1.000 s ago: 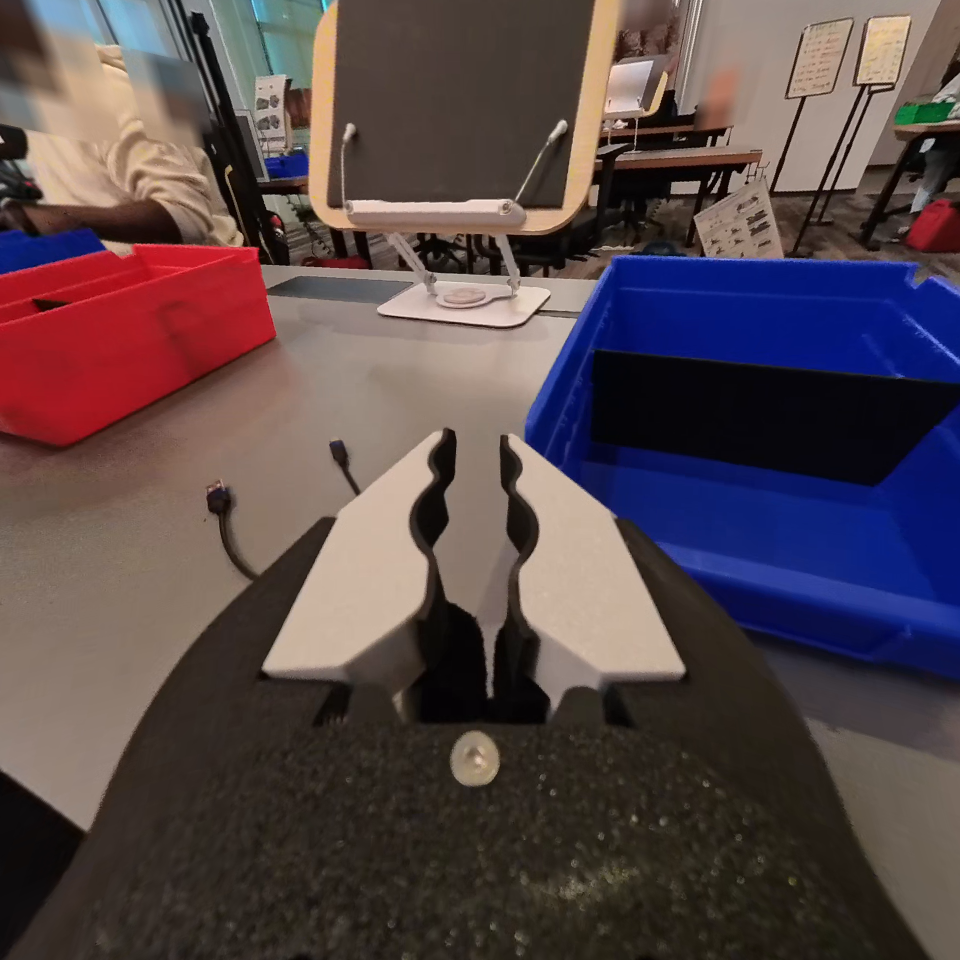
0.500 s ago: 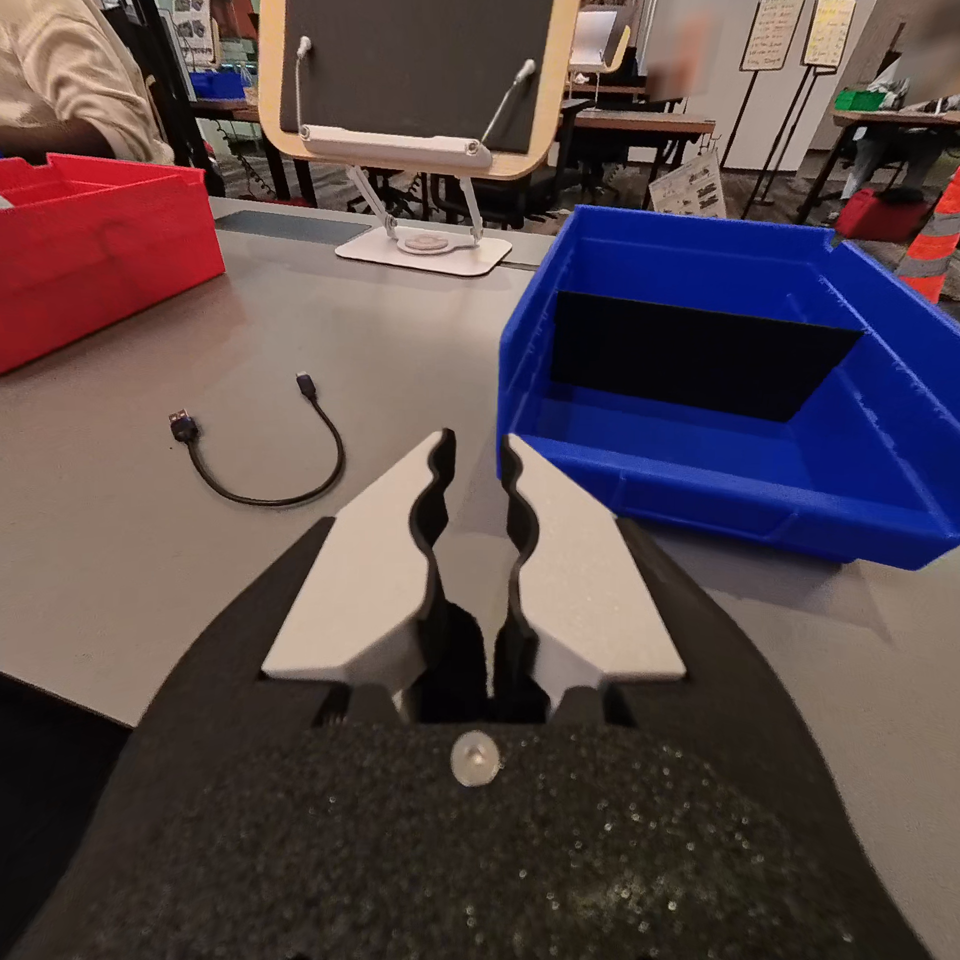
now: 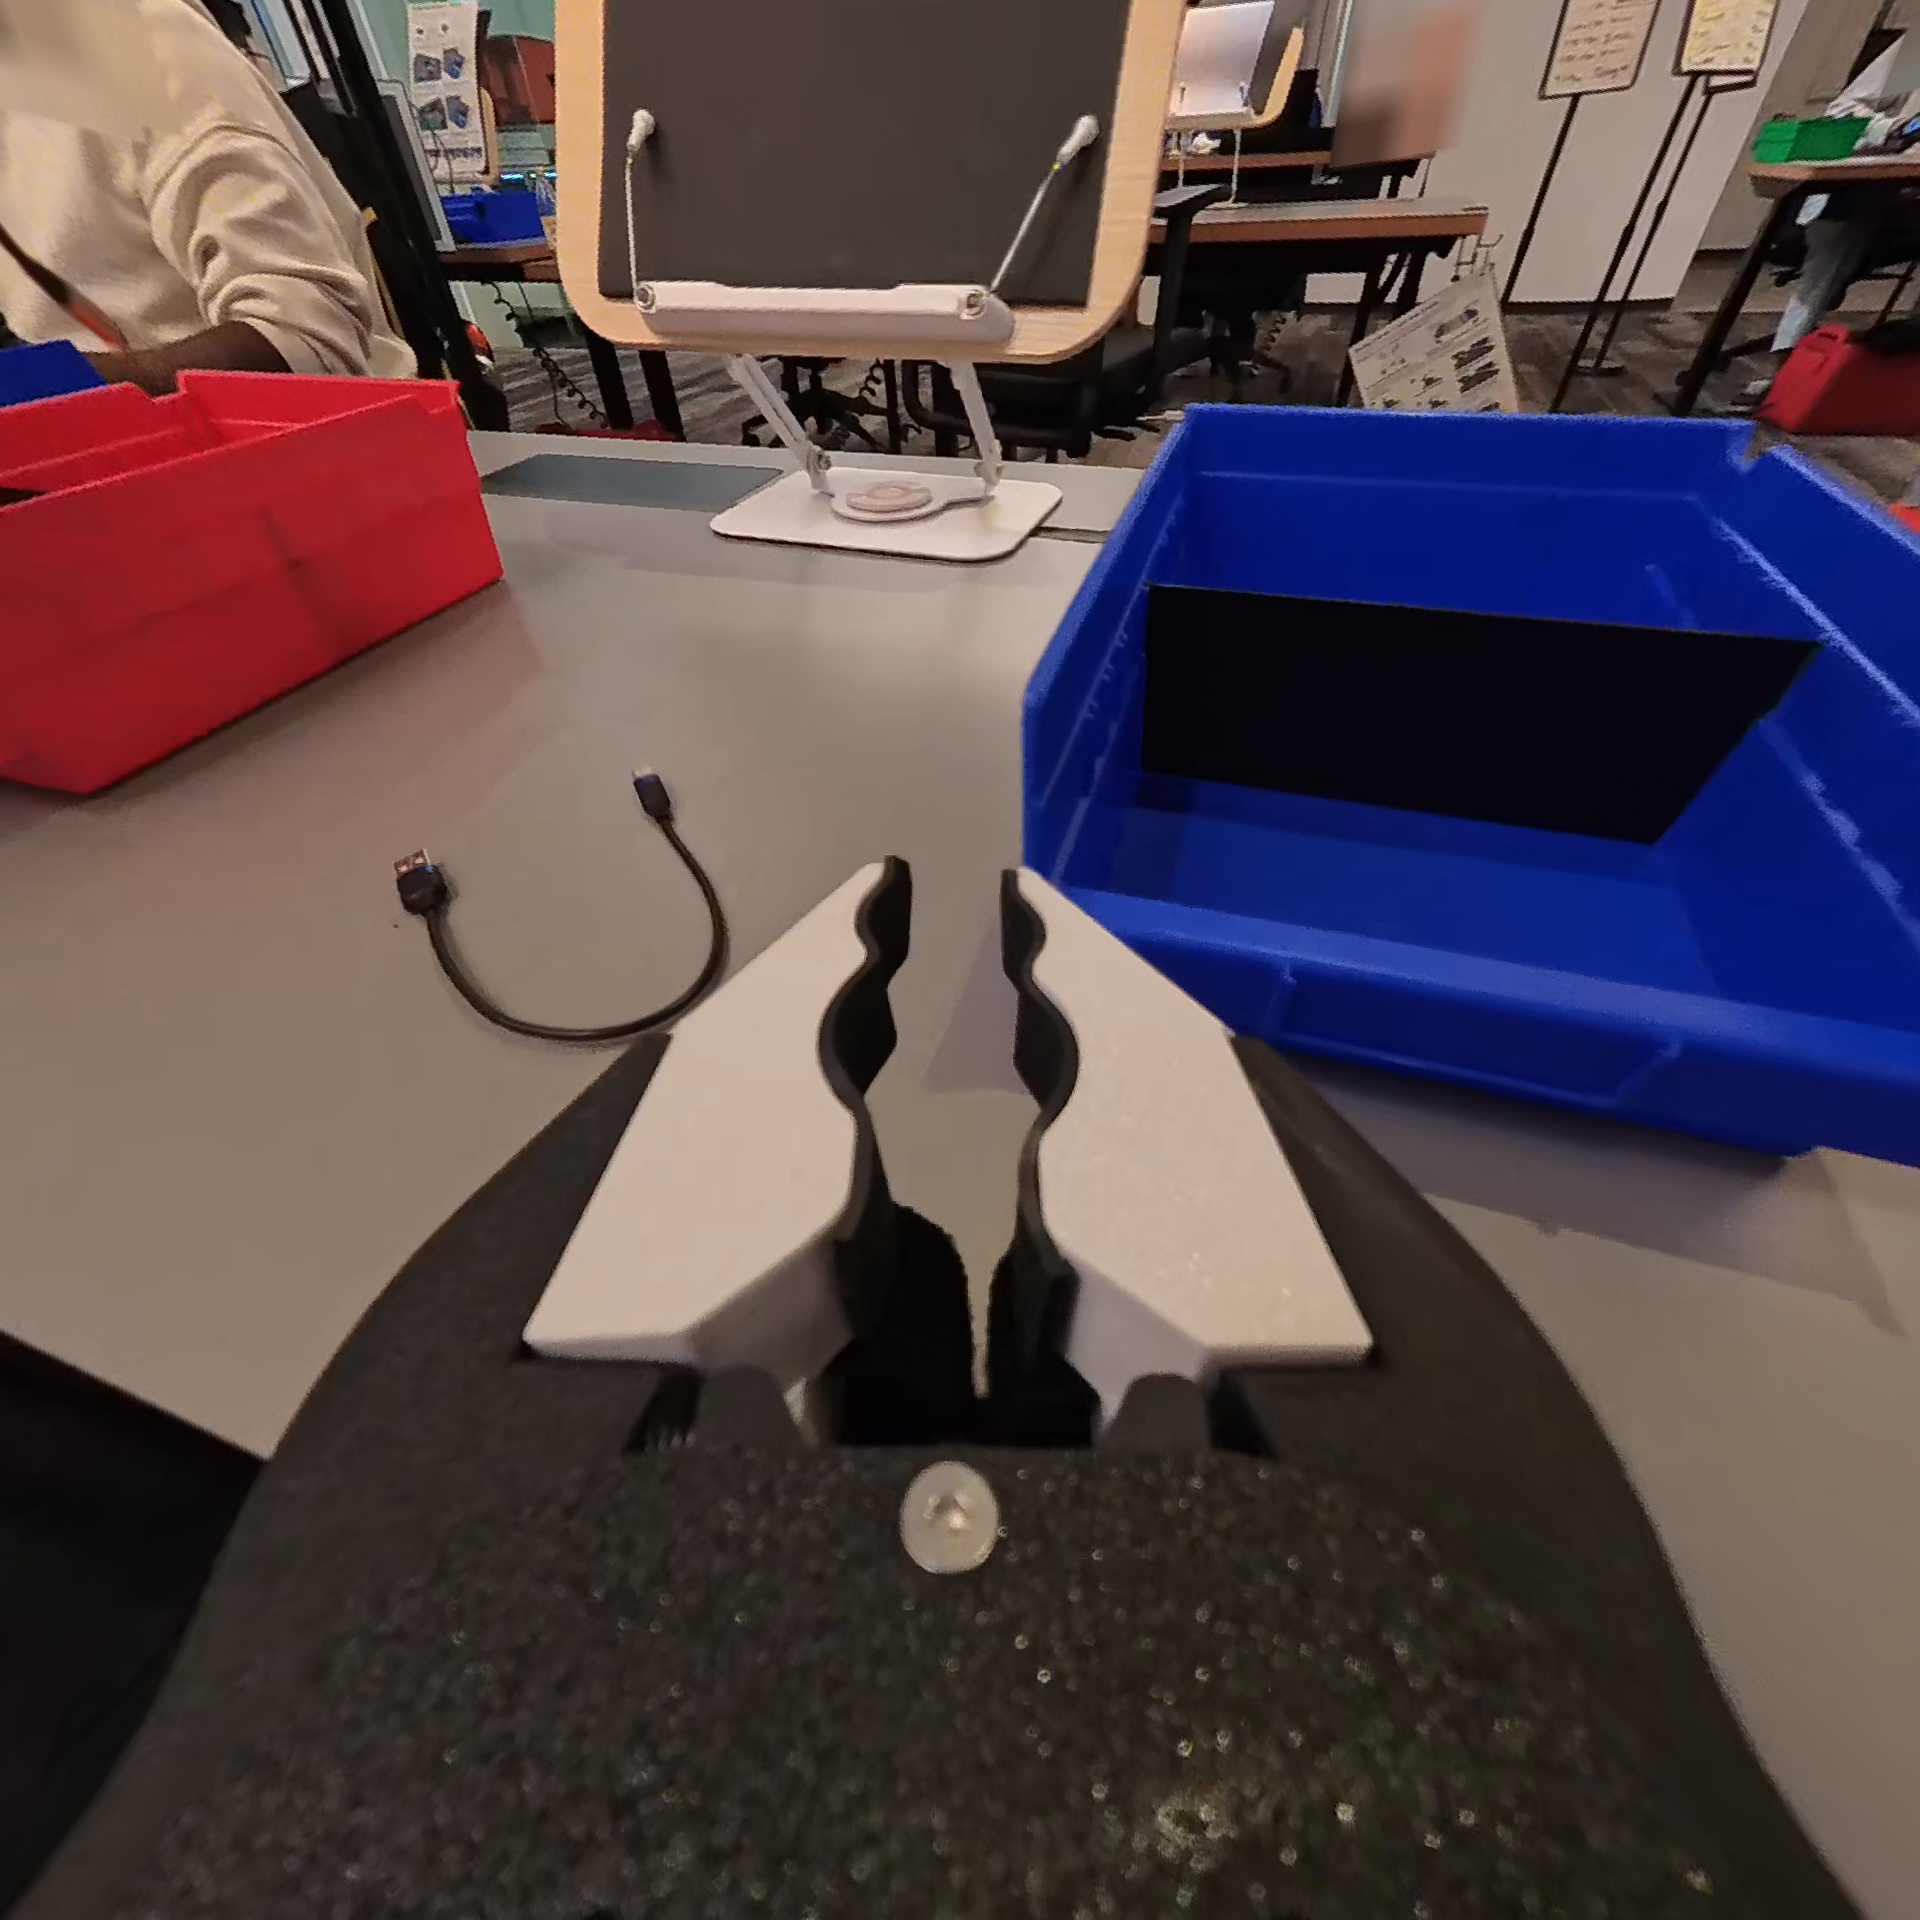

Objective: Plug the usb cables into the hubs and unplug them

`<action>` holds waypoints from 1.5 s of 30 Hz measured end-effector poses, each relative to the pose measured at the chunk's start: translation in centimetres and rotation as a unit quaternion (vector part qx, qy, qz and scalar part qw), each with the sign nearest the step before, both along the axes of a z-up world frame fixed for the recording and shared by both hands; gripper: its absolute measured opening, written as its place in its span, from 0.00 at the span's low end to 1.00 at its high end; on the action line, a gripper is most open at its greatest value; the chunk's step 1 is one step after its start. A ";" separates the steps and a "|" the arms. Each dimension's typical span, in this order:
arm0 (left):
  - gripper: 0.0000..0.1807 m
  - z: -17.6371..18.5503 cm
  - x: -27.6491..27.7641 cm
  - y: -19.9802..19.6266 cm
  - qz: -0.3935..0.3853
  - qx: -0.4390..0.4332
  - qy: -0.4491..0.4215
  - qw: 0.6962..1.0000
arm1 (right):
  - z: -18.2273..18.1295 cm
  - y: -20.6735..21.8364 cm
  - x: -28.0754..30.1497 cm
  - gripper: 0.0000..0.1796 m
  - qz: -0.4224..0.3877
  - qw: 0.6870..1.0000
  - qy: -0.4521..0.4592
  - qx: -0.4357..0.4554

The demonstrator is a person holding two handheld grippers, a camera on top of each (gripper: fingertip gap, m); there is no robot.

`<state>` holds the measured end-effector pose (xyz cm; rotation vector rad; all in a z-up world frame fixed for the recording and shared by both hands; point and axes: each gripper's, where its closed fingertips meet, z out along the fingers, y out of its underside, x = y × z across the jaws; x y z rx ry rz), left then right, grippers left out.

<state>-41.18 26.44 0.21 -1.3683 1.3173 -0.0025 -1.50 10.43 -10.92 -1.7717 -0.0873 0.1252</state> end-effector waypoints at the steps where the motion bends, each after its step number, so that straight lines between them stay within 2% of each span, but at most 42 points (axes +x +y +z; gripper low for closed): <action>1: 0.02 0.9 0.6 -1.3 -0.016 0.013 0.007 1.000 | 0.0 0.3 -0.4 0.09 0.005 1.000 0.000 -0.001; 5: 0.02 2.2 5.4 -5.9 -0.074 0.073 0.062 0.993 | 0.0 1.3 -2.1 0.09 0.030 1.000 -0.006 -0.001; 8: 0.02 0.1 11.1 -9.0 -0.130 0.085 0.110 0.982 | 0.0 1.9 -3.2 0.09 0.047 0.999 -0.012 0.000; 13: 0.02 -8.9 17.3 -10.9 -0.179 0.102 0.265 0.942 | 0.2 2.4 -3.9 0.09 0.063 0.998 -0.009 0.006; 16: 0.02 -13.9 18.8 -12.1 -0.195 0.069 0.296 0.933 | 0.2 2.7 -3.6 0.09 0.067 0.998 0.003 0.007; 20: 0.03 -18.2 18.4 -13.4 -0.185 0.011 0.326 0.927 | 0.1 3.4 -3.3 0.09 0.068 0.997 0.024 0.002; 24: 0.11 -19.3 17.6 -15.7 -0.185 -0.083 0.293 0.934 | 0.0 3.7 -3.3 0.09 0.072 0.997 0.032 -0.003; 25: 0.14 -18.9 17.5 -16.3 -0.185 -0.115 0.269 0.938 | 0.0 3.7 -3.4 0.09 0.073 0.997 0.032 -0.004; 28: 0.13 -15.7 16.7 -16.8 -0.188 -0.189 0.172 0.948 | 0.2 3.5 -3.8 0.09 0.076 0.997 0.025 0.000; 32: 0.14 -9.5 12.7 -12.7 -0.149 -0.245 0.061 0.956 | 0.0 3.2 -4.8 0.09 0.087 0.996 0.014 -0.004; 34: 0.14 -7.6 9.4 -9.6 -0.111 -0.284 0.052 0.951 | -0.2 3.2 -5.6 0.09 0.098 0.995 0.018 -0.009; 36: 0.14 -5.9 5.9 -5.3 -0.062 -0.276 0.066 0.957 | -0.4 3.2 -6.2 0.10 0.107 0.994 0.018 -0.015; 41: 0.14 -4.5 0.2 4.1 0.004 -0.250 0.174 0.952 | -1.0 3.5 -6.8 0.10 0.117 0.992 0.028 -0.028; 45: 0.10 -6.3 -1.9 9.0 0.012 -0.264 0.293 0.919 | -1.0 4.1 -6.8 0.10 0.121 0.990 0.062 -0.032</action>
